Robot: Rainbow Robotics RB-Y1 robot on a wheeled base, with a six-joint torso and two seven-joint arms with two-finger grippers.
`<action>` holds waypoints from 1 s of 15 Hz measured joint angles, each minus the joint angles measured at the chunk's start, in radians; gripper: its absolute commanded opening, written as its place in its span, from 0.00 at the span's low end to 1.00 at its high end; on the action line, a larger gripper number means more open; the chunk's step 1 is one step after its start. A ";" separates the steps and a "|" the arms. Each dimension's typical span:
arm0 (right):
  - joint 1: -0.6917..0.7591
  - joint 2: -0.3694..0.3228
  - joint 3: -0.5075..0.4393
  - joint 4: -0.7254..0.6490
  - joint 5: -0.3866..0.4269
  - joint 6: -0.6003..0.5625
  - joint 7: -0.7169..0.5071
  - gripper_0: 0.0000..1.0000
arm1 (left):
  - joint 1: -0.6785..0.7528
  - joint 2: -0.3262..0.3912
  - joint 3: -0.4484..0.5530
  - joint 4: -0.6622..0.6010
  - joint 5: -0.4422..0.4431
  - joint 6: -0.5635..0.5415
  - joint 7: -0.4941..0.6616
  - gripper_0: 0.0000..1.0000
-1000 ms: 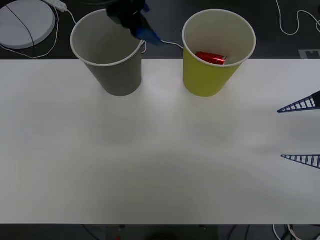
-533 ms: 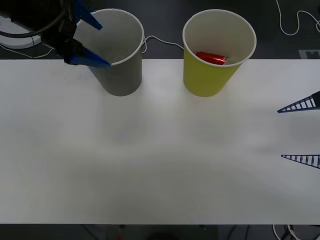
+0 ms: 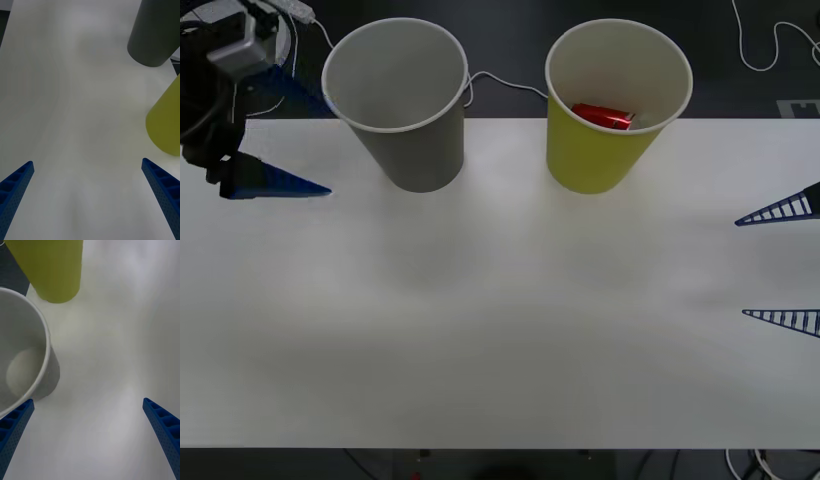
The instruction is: Put the can into the green bin and the plastic bottle into the gray bin
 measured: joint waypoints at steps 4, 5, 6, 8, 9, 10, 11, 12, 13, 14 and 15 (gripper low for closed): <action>0.000 0.000 0.000 0.000 0.000 0.000 0.000 1.00 | 0.143 0.012 0.081 0.000 0.035 0.000 -0.187 1.00; 0.000 0.000 0.000 0.000 0.000 0.000 0.000 1.00 | 0.179 0.012 0.099 0.000 0.041 0.000 -0.233 1.00; 0.000 0.000 0.000 0.000 0.000 0.000 0.000 1.00 | 0.214 0.012 0.115 0.001 0.049 0.000 -0.277 1.00; 0.000 0.000 0.000 0.000 0.000 0.000 0.000 1.00 | 0.272 0.012 0.138 0.002 0.076 0.000 -0.349 1.00; 0.000 0.000 0.000 0.000 0.000 0.000 0.000 1.00 | 0.303 0.012 0.147 0.003 0.090 0.000 -0.384 1.00; 0.000 0.000 0.000 0.000 0.000 0.000 0.000 1.00 | 0.325 0.012 0.151 0.005 0.100 0.000 -0.413 1.00; 0.000 0.000 0.000 0.000 0.000 0.000 0.000 1.00 | 0.344 0.012 0.151 0.010 0.111 -0.001 -0.440 1.00; 0.000 0.000 0.000 0.000 0.000 0.000 0.000 1.00 | 0.357 0.012 0.151 0.019 0.117 -0.001 -0.463 1.00; 0.000 0.000 0.000 0.000 0.000 0.000 0.000 1.00 | 0.363 0.012 0.150 0.030 0.120 -0.001 -0.483 1.00; 0.000 0.000 0.000 0.000 0.000 0.000 0.000 1.00 | 0.365 0.008 0.149 0.049 0.123 -0.005 -0.503 1.00; 0.000 0.000 0.000 0.000 0.000 0.000 0.000 1.00 | 0.366 -0.002 0.149 0.068 0.127 -0.010 -0.516 1.00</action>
